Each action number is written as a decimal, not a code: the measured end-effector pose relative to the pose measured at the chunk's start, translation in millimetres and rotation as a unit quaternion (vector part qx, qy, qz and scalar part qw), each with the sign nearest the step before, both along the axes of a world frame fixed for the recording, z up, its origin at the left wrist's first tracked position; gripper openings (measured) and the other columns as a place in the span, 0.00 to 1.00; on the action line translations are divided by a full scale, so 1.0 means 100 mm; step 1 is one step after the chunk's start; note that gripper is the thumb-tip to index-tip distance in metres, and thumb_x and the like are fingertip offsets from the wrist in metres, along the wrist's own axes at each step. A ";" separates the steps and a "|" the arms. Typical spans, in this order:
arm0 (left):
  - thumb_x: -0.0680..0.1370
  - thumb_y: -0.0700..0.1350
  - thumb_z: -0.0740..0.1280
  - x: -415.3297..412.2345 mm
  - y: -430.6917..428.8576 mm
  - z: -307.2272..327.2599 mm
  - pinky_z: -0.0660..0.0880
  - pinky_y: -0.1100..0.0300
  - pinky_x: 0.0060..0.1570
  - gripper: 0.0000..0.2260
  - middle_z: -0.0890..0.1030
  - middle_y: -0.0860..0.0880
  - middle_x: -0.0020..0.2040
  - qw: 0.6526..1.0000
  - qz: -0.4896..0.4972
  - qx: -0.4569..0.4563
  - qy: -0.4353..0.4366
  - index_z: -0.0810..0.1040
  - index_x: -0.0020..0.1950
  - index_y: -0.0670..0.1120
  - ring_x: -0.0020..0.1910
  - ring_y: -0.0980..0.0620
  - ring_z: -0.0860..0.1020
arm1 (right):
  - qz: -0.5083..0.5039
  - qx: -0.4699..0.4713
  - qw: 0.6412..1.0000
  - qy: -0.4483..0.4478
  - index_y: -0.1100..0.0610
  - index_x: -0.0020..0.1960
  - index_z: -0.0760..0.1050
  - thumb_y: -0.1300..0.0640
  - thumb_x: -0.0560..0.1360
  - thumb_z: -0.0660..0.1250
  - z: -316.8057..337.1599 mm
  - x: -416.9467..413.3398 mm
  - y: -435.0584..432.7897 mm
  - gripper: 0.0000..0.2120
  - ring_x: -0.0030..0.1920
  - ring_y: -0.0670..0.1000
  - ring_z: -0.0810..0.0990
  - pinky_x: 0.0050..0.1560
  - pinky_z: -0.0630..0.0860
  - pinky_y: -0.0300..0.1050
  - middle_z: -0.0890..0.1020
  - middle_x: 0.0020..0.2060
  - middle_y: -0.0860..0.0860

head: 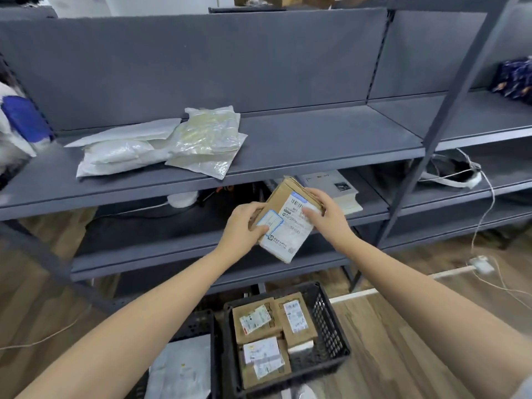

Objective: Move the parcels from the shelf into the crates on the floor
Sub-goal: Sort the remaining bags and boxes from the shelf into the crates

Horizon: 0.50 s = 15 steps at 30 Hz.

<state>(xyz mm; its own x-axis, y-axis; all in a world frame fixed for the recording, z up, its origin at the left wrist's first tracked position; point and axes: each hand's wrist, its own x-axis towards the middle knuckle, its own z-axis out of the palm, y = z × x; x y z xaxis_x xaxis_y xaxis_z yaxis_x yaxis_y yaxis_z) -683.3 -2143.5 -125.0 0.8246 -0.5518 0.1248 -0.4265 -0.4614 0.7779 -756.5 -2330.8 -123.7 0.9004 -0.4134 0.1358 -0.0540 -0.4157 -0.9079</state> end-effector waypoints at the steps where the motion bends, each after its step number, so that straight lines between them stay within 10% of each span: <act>1: 0.76 0.39 0.68 -0.03 -0.01 -0.07 0.64 0.64 0.61 0.21 0.69 0.48 0.64 1.000 0.002 0.008 0.004 0.72 0.67 0.50 0.62 0.54 0.69 | -0.011 0.007 1.000 0.008 0.54 0.68 0.69 0.63 0.76 0.63 -0.10 -0.05 0.01 0.20 0.59 0.52 0.76 0.60 0.75 0.57 0.77 0.59 0.50; 15: 0.66 0.56 0.76 -0.47 -0.23 -1.18 0.61 0.55 0.69 0.55 0.49 0.48 0.74 0.983 -0.025 0.182 0.027 0.39 0.77 0.45 0.73 0.50 0.49 | -0.067 0.047 0.989 0.121 0.52 0.71 0.67 0.60 0.77 0.64 -1.12 -0.42 0.03 0.23 0.62 0.49 0.75 0.63 0.71 0.44 0.77 0.63 0.49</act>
